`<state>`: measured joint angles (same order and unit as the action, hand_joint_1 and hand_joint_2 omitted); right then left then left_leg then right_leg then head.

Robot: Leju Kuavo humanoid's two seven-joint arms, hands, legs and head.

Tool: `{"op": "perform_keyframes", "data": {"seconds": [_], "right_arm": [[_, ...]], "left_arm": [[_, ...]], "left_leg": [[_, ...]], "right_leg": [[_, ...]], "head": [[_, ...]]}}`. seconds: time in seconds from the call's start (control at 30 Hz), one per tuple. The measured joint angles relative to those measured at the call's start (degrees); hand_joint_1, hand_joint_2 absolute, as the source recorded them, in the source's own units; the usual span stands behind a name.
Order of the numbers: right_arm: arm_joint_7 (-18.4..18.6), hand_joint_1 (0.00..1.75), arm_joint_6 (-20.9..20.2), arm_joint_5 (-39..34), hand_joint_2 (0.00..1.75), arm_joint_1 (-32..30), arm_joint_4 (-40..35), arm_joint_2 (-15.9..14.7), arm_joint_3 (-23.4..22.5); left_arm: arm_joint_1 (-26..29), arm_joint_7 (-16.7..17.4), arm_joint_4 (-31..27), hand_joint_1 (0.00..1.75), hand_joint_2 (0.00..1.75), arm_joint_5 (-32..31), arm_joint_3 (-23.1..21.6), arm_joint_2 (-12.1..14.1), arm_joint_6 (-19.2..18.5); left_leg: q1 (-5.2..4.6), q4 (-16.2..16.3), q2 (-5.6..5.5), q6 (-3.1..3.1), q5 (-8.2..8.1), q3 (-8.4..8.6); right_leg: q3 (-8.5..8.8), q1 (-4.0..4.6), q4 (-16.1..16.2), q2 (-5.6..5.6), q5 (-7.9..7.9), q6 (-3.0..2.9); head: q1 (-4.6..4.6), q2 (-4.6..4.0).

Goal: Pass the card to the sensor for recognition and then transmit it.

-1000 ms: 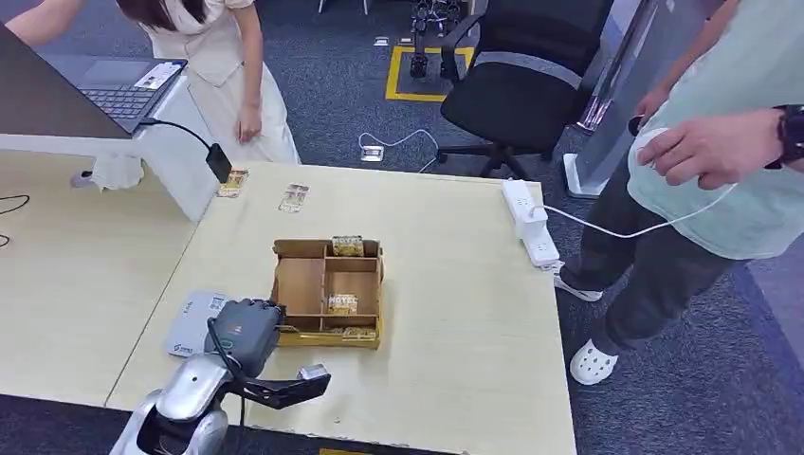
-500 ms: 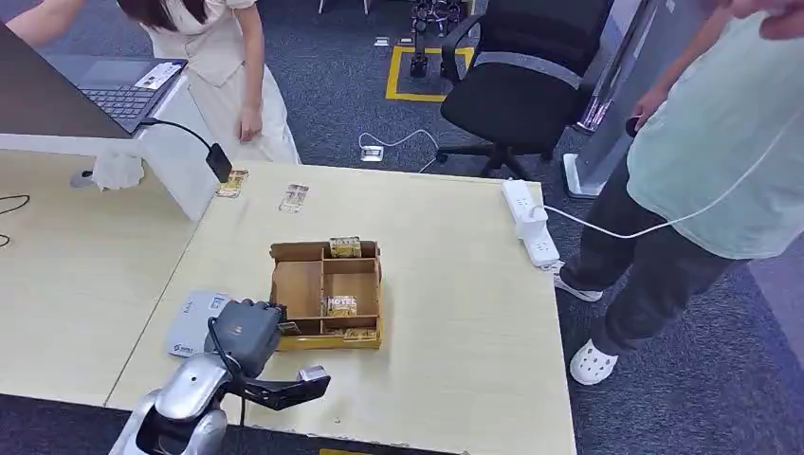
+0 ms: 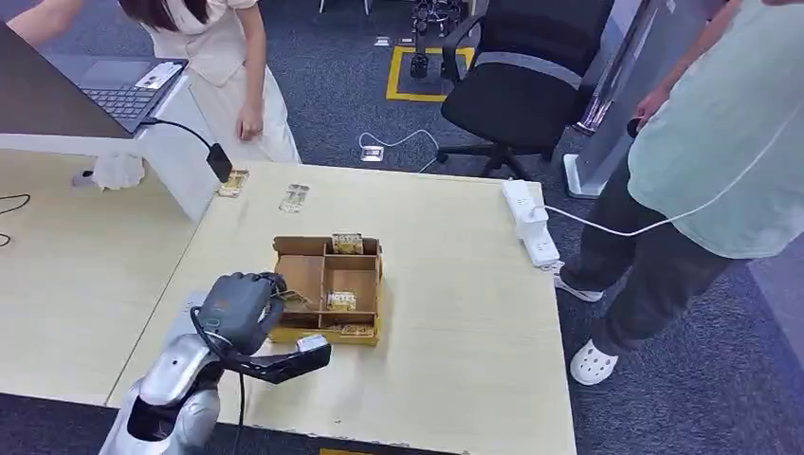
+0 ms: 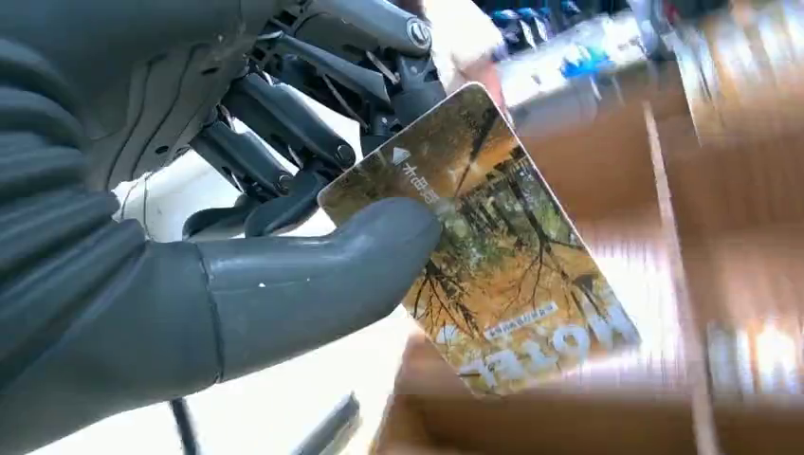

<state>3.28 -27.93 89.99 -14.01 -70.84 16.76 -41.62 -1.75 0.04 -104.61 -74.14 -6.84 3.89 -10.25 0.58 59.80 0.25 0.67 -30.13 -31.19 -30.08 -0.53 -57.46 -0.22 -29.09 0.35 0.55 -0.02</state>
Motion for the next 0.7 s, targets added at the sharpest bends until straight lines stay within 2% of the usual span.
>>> {"op": "perform_keyframes", "data": {"seconds": [0.13,0.3,0.7], "right_arm": [[0.00,0.00,0.15,0.00,0.00,0.08,0.02,0.00,0.46],[-0.02,0.00,0.42,0.00,0.00,0.23,0.33,-0.02,1.00],[0.11,0.00,0.61,0.00,0.00,0.43,1.03,-0.15,1.81]], "left_arm": [[-5.80,1.01,-2.62,1.75,1.75,1.44,2.10,-0.02,-0.05],[-11.44,1.88,-3.47,1.75,1.75,0.26,3.82,-0.02,-1.23],[-15.61,2.40,-3.45,1.75,1.75,-0.79,4.59,-0.09,-1.25]], "left_leg": [[0.00,0.00,-0.06,0.00,0.04,-0.03],[0.00,0.00,-0.07,0.02,0.08,-0.04],[-0.01,0.01,-0.06,0.02,0.08,-0.07]], "right_leg": [[0.01,0.00,0.00,-0.04,0.06,0.06],[0.02,0.00,-0.01,-0.04,0.11,0.10],[0.00,-0.01,0.00,-0.02,0.11,0.11]], "head": [[0.02,0.00],[0.00,0.00],[0.00,0.00]]}}
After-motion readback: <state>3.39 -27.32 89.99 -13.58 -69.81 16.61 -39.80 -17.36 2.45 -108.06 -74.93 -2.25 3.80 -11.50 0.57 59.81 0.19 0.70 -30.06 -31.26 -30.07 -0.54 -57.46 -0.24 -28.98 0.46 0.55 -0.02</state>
